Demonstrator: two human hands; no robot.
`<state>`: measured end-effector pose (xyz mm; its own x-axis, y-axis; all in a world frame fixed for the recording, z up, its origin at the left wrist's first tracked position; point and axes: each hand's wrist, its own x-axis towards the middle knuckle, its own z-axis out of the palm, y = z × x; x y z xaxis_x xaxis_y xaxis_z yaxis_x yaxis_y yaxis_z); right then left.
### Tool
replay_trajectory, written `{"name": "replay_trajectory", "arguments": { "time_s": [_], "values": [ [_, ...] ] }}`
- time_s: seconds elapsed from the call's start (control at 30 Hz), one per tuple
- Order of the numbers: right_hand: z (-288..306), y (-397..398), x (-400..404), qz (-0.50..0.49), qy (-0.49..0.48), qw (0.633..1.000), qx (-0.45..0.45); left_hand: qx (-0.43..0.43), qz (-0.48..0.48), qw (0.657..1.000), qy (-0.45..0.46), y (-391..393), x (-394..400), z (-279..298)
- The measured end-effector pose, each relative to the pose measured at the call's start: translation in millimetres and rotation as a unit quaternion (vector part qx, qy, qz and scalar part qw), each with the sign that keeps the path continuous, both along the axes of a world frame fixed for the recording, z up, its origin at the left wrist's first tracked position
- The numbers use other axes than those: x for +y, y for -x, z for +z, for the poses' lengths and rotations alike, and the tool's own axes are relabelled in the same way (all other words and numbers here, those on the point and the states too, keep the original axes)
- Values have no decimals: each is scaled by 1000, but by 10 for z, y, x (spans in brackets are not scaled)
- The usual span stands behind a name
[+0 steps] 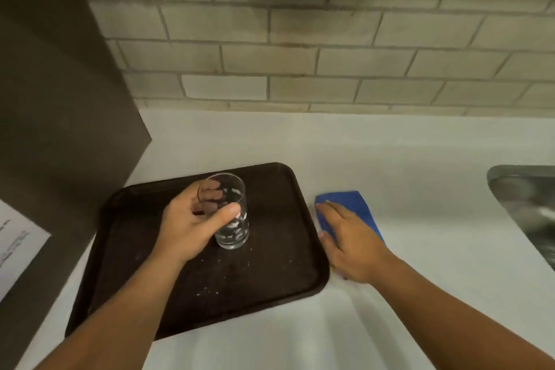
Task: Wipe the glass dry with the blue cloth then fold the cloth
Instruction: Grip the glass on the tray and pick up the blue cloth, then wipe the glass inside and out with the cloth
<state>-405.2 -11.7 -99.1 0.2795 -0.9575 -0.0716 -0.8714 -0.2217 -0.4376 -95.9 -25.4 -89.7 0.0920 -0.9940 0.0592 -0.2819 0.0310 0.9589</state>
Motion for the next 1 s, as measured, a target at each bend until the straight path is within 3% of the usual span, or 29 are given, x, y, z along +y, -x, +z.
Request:
{"name": "replay_trajectory", "arguments": {
  "time_s": [0.2,0.33,0.47,0.57,0.6,0.67,0.73,0.77,0.9,1.0],
  "values": [
    [-317,517,-129,34,-28,996,78,69,72,994,36,609,-280,-54],
    [-555,649,-299,84,-13,990,112,250,134,953,-105,882,-369,4],
    [-614,545,-617,48,13,997,58,367,102,893,-241,1038,-332,113],
    [-505,443,-733,-115,-23,983,-138,400,109,870,-267,1058,-253,233],
    [-442,442,-746,-169,-41,956,-236,402,112,866,-274,1046,-214,285],
    [-233,412,-706,-203,-85,867,-446,401,121,862,-287,980,-151,378],
    [2,241,-564,-153,-160,772,-595,406,127,855,-296,899,-100,429],
    [99,92,-450,-108,-187,762,-611,409,129,852,-301,864,-74,448],
    [252,-587,59,112,-156,895,-402,393,103,861,-305,715,50,439],
    [369,-868,198,138,-98,931,-323,384,92,868,-301,561,202,408]
  ]
}}
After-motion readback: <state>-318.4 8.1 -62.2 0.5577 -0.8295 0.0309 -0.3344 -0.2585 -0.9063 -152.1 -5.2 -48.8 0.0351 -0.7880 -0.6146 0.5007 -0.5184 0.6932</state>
